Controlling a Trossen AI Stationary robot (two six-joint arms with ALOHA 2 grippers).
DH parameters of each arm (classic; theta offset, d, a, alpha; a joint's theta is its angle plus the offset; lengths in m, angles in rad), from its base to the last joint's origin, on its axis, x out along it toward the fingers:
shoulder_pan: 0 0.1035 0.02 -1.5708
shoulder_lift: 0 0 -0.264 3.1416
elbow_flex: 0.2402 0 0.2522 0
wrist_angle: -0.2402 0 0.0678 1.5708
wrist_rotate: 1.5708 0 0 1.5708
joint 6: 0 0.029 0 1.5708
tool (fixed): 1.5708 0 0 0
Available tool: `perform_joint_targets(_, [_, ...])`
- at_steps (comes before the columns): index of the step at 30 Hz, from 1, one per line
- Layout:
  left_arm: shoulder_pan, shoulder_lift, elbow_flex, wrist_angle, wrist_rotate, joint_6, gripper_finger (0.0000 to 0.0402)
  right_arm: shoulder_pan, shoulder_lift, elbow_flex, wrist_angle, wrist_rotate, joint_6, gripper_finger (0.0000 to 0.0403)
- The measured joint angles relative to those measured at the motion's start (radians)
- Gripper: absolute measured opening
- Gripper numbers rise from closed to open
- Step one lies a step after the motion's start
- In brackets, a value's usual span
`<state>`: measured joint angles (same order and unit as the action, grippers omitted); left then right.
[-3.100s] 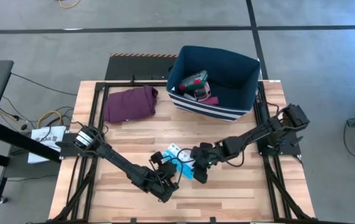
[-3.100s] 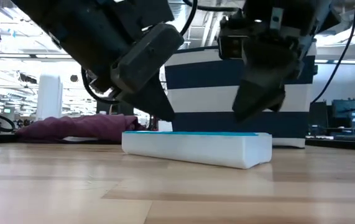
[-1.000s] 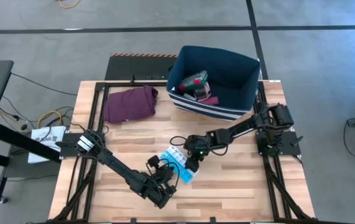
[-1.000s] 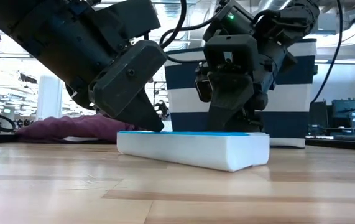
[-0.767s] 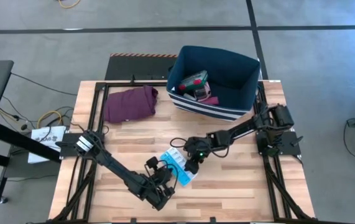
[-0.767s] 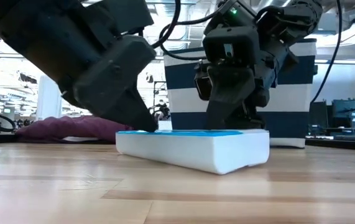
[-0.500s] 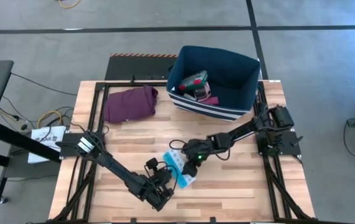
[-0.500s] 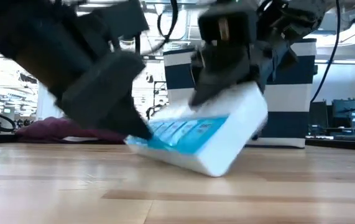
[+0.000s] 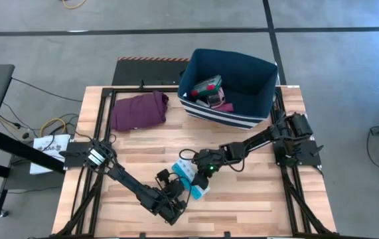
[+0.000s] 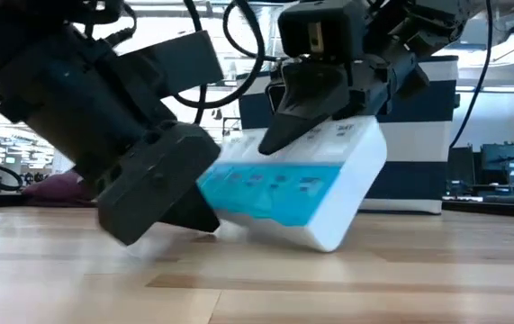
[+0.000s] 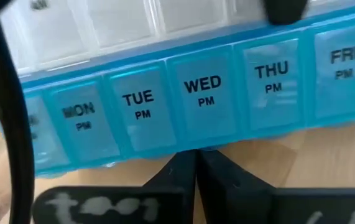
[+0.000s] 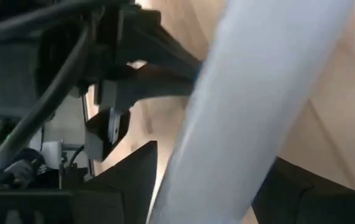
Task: Pick & place medical supplies in basket/bin
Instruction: Put the white and blue pill organizer into the blue bin
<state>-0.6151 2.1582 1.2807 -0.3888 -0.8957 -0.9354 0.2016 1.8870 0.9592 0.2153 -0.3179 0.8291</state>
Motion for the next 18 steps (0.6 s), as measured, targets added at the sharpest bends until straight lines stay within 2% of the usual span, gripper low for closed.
perform_joint_targets(5, [-0.001, 0.000, 0.024, -0.008, -0.018, 0.034, 0.0000, -0.001, -0.003, 0.004, -0.050, -0.002, -0.044, 0.0162])
perform_joint_targets(8, [-0.008, -0.006, 0.067, -0.106, -0.010, 0.033, 0.0000, 0.001, -0.011, 0.006, -0.041, -0.006, -0.067, 0.0138])
perform_joint_targets(13, [-0.052, -0.065, 0.170, -0.402, -0.011, -0.020, 0.0000, 0.000, -0.018, 0.005, 0.000, -0.006, -0.113, 0.0140])
perform_joint_targets(18, [-0.099, -0.172, 0.251, -0.635, -0.129, -0.041, 0.0000, -0.008, -0.015, 0.050, 0.017, 0.000, -0.173, 0.0151])
